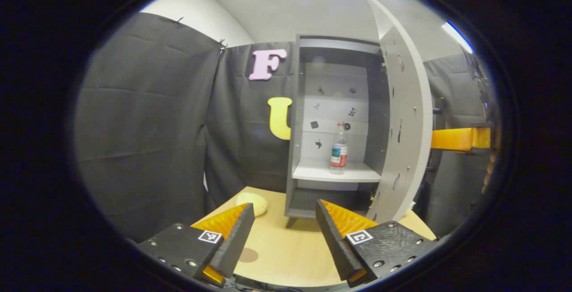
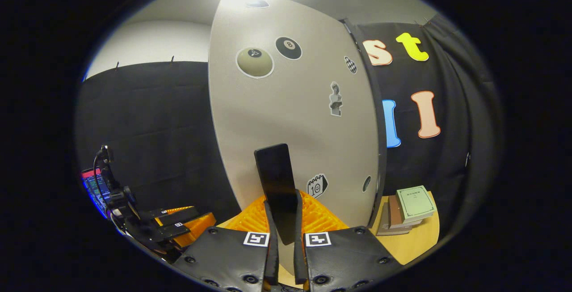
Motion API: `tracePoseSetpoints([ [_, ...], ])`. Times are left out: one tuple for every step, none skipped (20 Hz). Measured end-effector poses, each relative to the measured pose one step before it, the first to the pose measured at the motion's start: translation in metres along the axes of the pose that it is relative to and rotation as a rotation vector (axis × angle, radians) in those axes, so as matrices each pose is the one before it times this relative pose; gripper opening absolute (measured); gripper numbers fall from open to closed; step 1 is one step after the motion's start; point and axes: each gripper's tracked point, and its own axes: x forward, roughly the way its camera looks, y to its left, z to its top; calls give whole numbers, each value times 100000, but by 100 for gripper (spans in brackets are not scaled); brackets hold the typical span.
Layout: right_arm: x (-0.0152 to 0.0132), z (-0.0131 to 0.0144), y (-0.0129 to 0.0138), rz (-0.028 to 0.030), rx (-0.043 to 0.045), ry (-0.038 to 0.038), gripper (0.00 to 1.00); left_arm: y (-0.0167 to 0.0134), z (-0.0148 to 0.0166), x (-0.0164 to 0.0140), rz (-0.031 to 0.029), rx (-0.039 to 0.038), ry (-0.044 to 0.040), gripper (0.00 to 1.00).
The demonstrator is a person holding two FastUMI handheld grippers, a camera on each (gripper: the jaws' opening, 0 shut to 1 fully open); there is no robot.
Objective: Open the cabinet door with the right hand, grasp the bottle in the cabinet with the left hand and place it on the coaster, then close the cabinet door with the right hand.
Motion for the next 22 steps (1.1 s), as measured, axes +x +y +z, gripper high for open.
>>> tracePoseSetpoints([
  [52,42,-129,-1308,398,-251,15,-651,-238,970,-2029,-755,574,82],
  [4,64,-114,-2095,792,-320,15,-623,-360,738,-2545,-1183,537,83],
  [-104,2,-22,-2605,994,30,15,-751,-427,422,-2515,-927,484,83],
  [-238,173,-143,-2933,308,30,15,-463,-214,593,-2189,-304,555,83],
  [-129,31,-225,-3370,-141,323,15,-5,-24,831,-1875,240,756,83],
  [-107,36,-213,-3238,-203,282,15,-10,-182,657,-1878,618,905,83],
  [-132,-67,-181,-3218,730,940,15,21,-360,376,-1935,694,723,83],
  [-166,-93,-102,-3273,1290,876,15,40,-237,423,-1916,578,762,83],
  [-680,205,-797,-3093,996,248,15,111,-377,280,-2031,235,891,86],
  [-564,202,-418,-2997,353,-71,15,61,-158,494,-2176,-7,731,83],
  [-242,124,-422,-3207,385,-411,15,133,-20,360,-2134,-58,220,82],
  [-259,116,-436,-3200,779,-573,14,175,-28,294,-1793,165,78,82],
  [-41,5,-342,-3199,567,-774,14,316,-64,371,-1452,294,206,82],
  [34,127,-613,-3645,189,-366,14,267,-107,490,-1485,283,5,82],
  [-22,21,-620,-3741,-75,-279,14,277,-66,359,-1444,116,-134,83],
  [-128,142,-643,-3492,-390,-520,13,303,-29,371,-1262,-89,83,83],
  [-12,107,-731,-3405,-607,-392,8,357,-199,227,-1040,-481,74,86],
  [-48,22,-318,-1761,-151,-39,7,251,-209,133,-1112,-807,170,85],
  [75,-185,255,-459,629,142,7,284,-228,113,-1107,-926,347,85],
  [7,-40,187,-434,488,-119,7,290,-26,85,-1177,-689,256,85],
  [99,64,-110,-415,73,-510,7,304,-52,136,-1067,-207,135,83],
  [-26,-44,-139,-684,-616,56,7,326,103,0,-666,277,42,83],
])
